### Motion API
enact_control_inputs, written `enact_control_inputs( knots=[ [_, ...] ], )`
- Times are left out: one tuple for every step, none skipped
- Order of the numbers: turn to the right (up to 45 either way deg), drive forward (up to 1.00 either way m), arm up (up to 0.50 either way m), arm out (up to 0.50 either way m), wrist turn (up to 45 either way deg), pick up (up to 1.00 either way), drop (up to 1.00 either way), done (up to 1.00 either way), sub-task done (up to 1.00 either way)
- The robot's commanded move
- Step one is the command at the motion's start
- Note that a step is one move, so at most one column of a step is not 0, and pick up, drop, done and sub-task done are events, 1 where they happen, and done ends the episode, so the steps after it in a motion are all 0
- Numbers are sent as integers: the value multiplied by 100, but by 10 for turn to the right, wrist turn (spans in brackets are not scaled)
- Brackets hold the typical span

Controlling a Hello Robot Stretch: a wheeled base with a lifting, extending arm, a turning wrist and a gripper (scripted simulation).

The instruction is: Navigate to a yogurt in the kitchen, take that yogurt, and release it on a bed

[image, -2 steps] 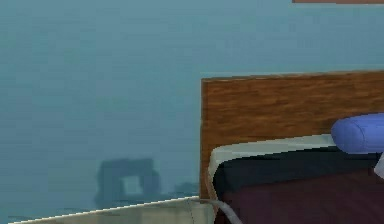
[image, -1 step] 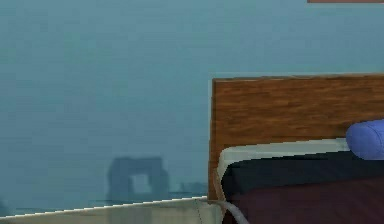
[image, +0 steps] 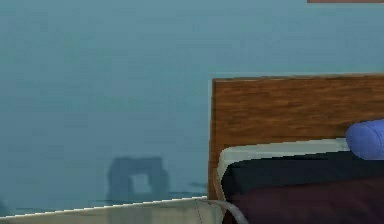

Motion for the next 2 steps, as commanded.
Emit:
enact_control_inputs(
  knots=[
    [0, 0, 0, 0, 450, 0, 0, 0, 0],
    [0, 0, 0, 0, 450, 0, 0, 0, 0]
  ],
)
